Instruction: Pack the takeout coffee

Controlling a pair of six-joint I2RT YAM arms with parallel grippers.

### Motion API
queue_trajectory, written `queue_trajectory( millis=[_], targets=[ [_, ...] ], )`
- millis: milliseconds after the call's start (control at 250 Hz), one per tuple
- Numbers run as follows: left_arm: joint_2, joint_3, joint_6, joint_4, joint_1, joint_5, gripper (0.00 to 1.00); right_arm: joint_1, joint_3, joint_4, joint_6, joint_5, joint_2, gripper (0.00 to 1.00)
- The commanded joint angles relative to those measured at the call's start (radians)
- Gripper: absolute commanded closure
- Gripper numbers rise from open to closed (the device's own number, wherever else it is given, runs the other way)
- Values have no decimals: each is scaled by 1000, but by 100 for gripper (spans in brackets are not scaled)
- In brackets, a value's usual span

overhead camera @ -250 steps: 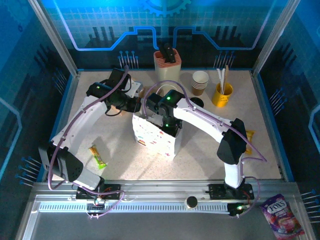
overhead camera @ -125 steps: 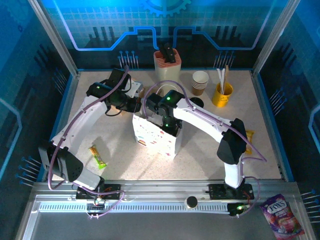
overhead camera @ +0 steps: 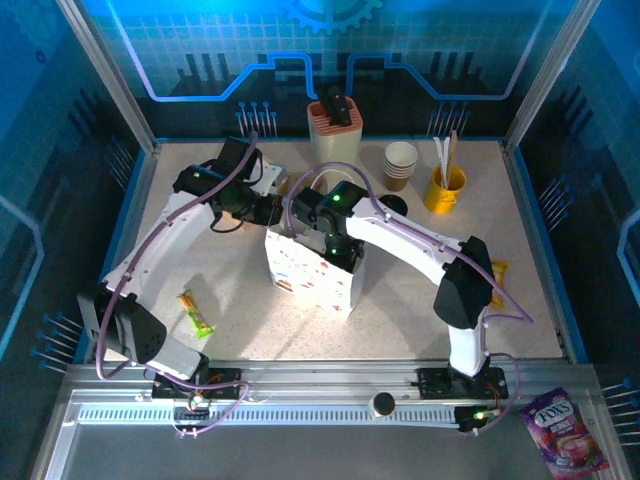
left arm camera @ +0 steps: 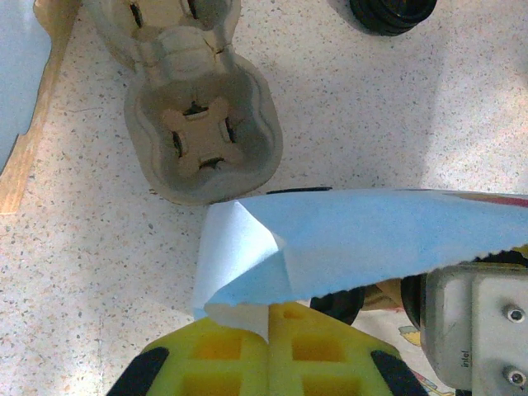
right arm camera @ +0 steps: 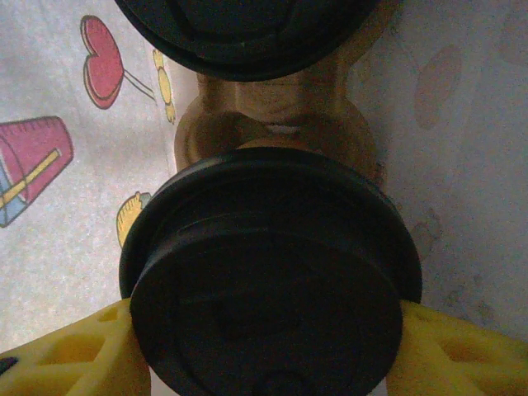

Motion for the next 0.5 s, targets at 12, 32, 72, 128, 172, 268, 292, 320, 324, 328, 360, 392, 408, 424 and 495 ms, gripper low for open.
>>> queue_trajectory(
  millis=[12,32,72,128,172,268,292,320,324,328,360,392,408,424,495],
  targets=[
    [-7,-23,21,-6,6,2,100,-3,-5,-14,-5,0,-2,56],
    [-7,-23,19,-7,6,3,100,-3,-6,-15,-6,0,-3,56],
    [-7,-22,19,-8,6,4,100,-3,-6,-15,-6,0,-4,56],
    [-6,-23,19,-8,6,4,100,-3,-8,-15,-6,0,-6,56],
    [-6,-22,20,-7,5,3,100,-3,-9,-15,-6,0,-6,56],
    [-6,-22,19,-8,6,2,100,-3,-12,-16,-5,-1,-4,56],
    [-6,-22,20,-7,5,4,100,-3,-11,-15,-5,-1,-4,56],
    [-7,-22,20,-7,6,3,100,-3,-11,-16,-6,-1,-4,56],
    [-7,-22,20,-7,6,3,100,-3,-11,-16,-5,-2,-4,56],
    [-6,-22,20,-7,6,2,100,-3,-11,-16,-4,-1,-4,56],
    [-8,-22,20,-8,6,3,100,-3,-12,-15,-4,-2,-4,56],
    [-7,-22,20,-7,5,4,100,-3,-11,-15,-4,-2,-4,57],
    [-7,-22,20,-7,6,3,100,-4,-11,-14,-5,-2,-5,56],
    [-7,-23,19,-7,7,3,100,-3,-12,-15,-5,-2,-5,56],
    [-6,-22,20,-7,7,3,100,-3,-11,-16,-5,-2,-4,57]
  ],
)
